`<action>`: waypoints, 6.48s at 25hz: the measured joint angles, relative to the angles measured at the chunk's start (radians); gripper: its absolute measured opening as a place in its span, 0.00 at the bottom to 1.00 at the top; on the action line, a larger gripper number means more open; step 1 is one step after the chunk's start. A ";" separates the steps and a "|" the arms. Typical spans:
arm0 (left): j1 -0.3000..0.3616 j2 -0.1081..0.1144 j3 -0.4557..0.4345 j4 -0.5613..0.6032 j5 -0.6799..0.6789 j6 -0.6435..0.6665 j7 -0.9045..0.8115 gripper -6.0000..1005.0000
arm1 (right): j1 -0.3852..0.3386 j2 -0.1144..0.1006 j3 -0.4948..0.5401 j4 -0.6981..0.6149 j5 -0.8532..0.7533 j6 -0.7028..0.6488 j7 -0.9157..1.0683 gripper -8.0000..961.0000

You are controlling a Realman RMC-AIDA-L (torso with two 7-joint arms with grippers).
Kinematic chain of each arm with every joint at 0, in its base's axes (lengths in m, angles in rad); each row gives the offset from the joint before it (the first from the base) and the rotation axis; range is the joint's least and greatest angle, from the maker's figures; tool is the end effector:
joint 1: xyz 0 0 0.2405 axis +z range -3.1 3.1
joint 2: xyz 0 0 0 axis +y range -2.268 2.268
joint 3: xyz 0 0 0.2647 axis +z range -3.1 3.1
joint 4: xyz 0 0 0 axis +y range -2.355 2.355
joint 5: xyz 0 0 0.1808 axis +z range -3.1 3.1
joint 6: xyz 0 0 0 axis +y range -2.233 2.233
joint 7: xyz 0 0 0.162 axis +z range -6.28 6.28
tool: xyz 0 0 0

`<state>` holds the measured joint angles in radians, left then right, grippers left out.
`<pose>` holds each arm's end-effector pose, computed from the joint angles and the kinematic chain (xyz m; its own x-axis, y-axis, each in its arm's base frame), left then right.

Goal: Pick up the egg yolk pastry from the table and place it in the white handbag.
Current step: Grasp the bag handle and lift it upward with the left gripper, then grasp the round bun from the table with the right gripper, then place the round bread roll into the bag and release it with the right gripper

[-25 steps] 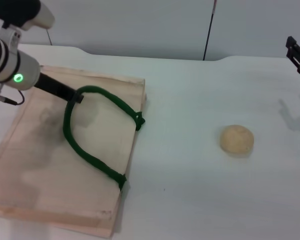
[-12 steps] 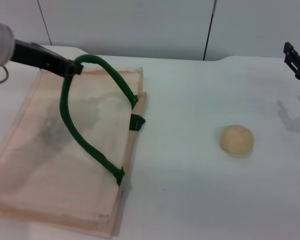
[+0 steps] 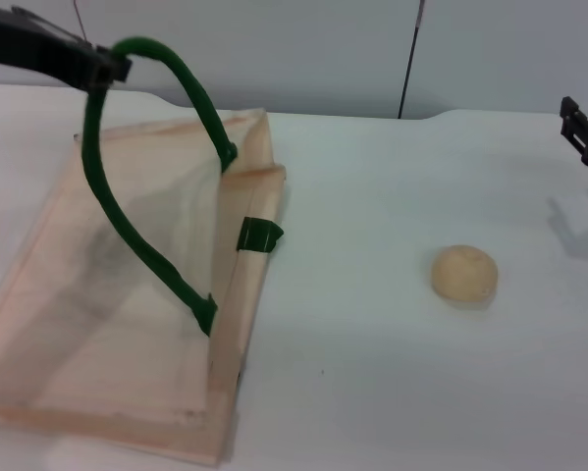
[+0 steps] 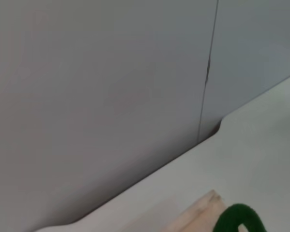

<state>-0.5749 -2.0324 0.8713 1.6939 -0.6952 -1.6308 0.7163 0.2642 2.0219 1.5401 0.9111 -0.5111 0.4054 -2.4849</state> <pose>-0.1774 0.3631 0.1128 0.8191 0.5164 0.2498 0.5496 -0.5816 -0.5997 0.2736 0.3781 0.0200 0.8233 -0.1197 -0.5548 -0.5614 -0.3149 -0.7653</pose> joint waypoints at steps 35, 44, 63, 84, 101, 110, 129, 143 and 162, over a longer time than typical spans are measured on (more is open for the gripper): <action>-0.086 0.007 -0.211 0.246 0.009 -0.211 -0.009 0.13 | -0.154 -0.002 0.095 0.332 -1.066 0.407 1.034 0.79; -0.089 0.007 -0.219 0.260 0.010 -0.213 -0.009 0.13 | -0.101 0.000 0.059 0.306 -1.268 0.425 1.153 0.82; -0.088 0.009 -0.221 0.277 0.009 -0.221 -0.011 0.13 | 0.039 -0.002 0.061 0.108 -1.344 0.414 1.188 0.93; -0.085 0.007 -0.221 0.290 0.010 -0.221 -0.007 0.13 | 0.036 0.000 0.042 0.140 -1.348 0.423 1.165 0.74; -0.113 0.010 -0.248 0.295 0.003 -0.220 -0.003 0.13 | 0.047 0.000 0.005 0.321 -1.215 0.502 1.108 0.60; -0.139 0.010 -0.240 0.297 0.001 -0.223 -0.008 0.13 | 0.173 0.000 -0.097 0.280 -1.126 0.524 1.027 0.54; -0.151 0.002 -0.186 0.295 -0.002 -0.214 -0.021 0.12 | 0.416 0.002 -0.202 0.040 -0.880 0.503 0.802 0.39; -0.148 0.000 -0.140 0.294 -0.010 -0.210 -0.040 0.13 | 0.517 0.003 -0.227 -0.117 -0.787 0.454 0.702 0.36; -0.143 0.000 -0.140 0.296 -0.010 -0.214 -0.046 0.13 | 0.530 0.003 -0.220 -0.159 -0.758 0.430 0.692 0.43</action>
<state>-0.7179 -2.0325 0.7317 1.9896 -0.7057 -1.8449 0.6702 0.7938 2.0248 1.3205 0.7521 -1.2687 0.8355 -1.7928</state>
